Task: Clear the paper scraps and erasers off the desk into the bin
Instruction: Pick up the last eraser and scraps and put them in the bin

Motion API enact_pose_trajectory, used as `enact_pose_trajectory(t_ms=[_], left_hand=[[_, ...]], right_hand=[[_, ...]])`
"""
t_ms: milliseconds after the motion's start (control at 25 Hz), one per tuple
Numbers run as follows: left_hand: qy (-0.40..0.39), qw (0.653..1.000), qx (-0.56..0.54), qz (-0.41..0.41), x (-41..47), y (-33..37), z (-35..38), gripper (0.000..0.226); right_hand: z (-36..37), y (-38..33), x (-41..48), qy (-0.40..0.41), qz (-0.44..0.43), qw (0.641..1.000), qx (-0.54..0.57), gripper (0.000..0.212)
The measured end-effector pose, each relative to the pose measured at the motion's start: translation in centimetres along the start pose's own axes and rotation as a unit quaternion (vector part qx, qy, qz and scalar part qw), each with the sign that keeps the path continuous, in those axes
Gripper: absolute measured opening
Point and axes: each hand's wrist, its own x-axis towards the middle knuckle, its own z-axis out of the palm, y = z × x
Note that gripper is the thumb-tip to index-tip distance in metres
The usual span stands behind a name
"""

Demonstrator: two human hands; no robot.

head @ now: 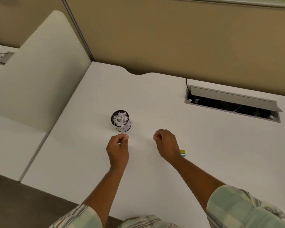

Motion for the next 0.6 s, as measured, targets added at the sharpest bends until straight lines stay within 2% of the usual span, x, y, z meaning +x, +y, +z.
enact_pose_trajectory(t_ms=[120, 280, 480, 600], left_hand=[[0.035, 0.999, 0.014, 0.016, 5.3, 1.8, -0.9, 0.009], [0.013, 0.997, 0.07, 0.038, 10.6, 2.6, -1.3, 0.009], [-0.026, 0.987, 0.144, 0.065, 13.0, 1.7, -1.5, 0.012], [-0.039, 0.981, 0.166, 0.09, 13.0, 1.1, -1.8, 0.009]], right_hand=[[1.3, -6.1, 4.7, -0.004, -0.034, 0.999, 0.027, 0.016], [4.2, -11.3, 9.5, -0.017, -0.07, 0.997, 0.008, 0.014], [7.1, -12.8, 11.5, -0.069, -0.063, 0.994, -0.055, 0.021], [7.4, -12.2, 11.3, -0.055, -0.048, 0.996, -0.055, 0.012]])
